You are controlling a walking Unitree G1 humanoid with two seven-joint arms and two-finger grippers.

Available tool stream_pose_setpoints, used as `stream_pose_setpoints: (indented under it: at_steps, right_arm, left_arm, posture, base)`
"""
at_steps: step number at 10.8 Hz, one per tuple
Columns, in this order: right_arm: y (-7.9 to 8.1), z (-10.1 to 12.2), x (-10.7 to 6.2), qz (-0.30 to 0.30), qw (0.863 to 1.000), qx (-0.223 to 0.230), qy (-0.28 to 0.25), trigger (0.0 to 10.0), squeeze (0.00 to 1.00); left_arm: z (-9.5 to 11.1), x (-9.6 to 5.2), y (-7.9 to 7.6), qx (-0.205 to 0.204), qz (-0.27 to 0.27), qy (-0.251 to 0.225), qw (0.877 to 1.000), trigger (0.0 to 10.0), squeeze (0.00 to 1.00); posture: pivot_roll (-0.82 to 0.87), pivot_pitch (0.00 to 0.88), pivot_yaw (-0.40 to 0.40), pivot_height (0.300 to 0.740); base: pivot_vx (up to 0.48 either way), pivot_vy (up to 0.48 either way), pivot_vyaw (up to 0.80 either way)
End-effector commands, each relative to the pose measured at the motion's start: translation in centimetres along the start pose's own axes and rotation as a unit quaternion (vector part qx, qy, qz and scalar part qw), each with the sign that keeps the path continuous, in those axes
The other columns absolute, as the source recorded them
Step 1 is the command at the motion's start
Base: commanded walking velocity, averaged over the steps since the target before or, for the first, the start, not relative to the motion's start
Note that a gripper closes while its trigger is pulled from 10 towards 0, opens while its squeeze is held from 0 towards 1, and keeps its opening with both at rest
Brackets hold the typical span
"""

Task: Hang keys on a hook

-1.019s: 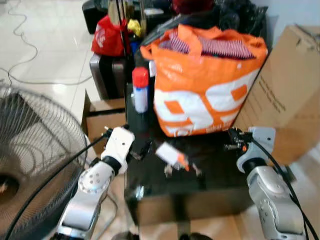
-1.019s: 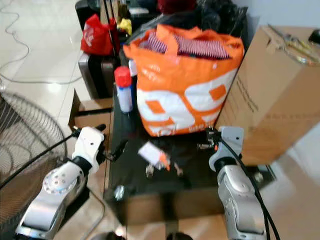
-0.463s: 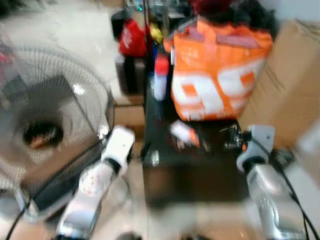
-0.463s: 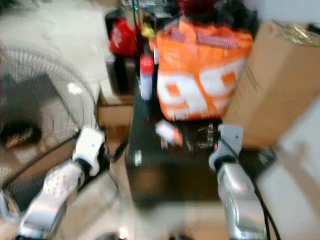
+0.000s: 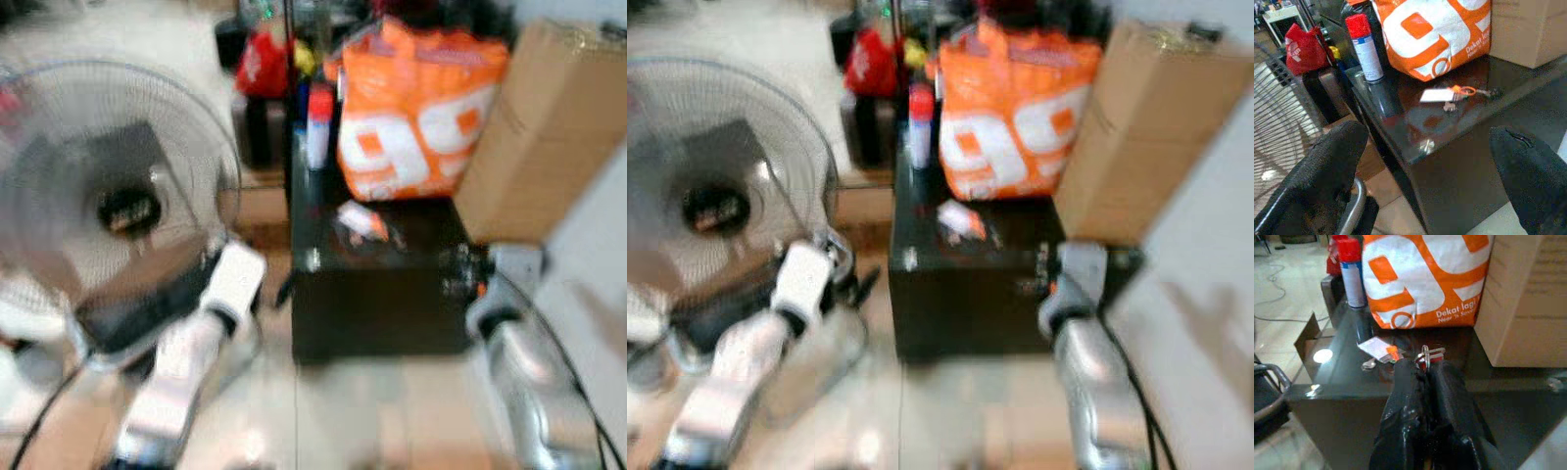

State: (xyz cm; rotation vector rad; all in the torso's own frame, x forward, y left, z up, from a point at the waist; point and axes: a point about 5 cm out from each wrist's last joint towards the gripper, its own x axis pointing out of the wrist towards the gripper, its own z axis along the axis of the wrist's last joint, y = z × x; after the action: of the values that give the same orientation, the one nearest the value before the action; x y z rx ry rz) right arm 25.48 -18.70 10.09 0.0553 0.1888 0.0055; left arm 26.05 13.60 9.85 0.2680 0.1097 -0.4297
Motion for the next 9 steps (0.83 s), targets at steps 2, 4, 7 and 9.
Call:
stream_pose_setpoints:
  at_steps: [2,4,7,9]
  right_arm:
    - [-0.6,0.9,-0.1,-0.022,0.999,-0.020,-0.016,10.0,0.00]
    - [-1.3,1.4,-0.3,-0.040,0.999,-0.025,-0.027,10.0,0.00]
    - [-2.2,1.7,-0.7,-0.077,0.997,-0.020,-0.022,10.0,0.00]
    - [-2.8,2.7,-0.6,-0.096,0.995,-0.013,-0.036,10.0,0.00]
  left_arm:
    - [0.3,0.3,-0.1,0.006,0.006,-0.003,1.000,10.0,0.00]
    - [0.4,0.4,0.0,0.001,0.015,-0.009,1.000,10.0,0.00]
    - [0.9,0.6,0.3,0.006,0.027,-0.021,0.999,10.0,0.00]
    - [1.3,0.8,0.3,0.009,0.019,-0.032,0.999,10.0,0.00]
  posture:
    - [-0.06,0.000,0.003,0.740]
    - [-0.07,0.000,0.005,0.740]
    - [-0.07,0.000,0.009,0.740]
    - [-0.07,0.000,0.016,0.740]
  base:
    - [0.000,0.000,0.00]
    - [0.000,0.000,0.00]
    - [0.000,0.000,-0.53]
    - [0.000,0.000,-0.80]
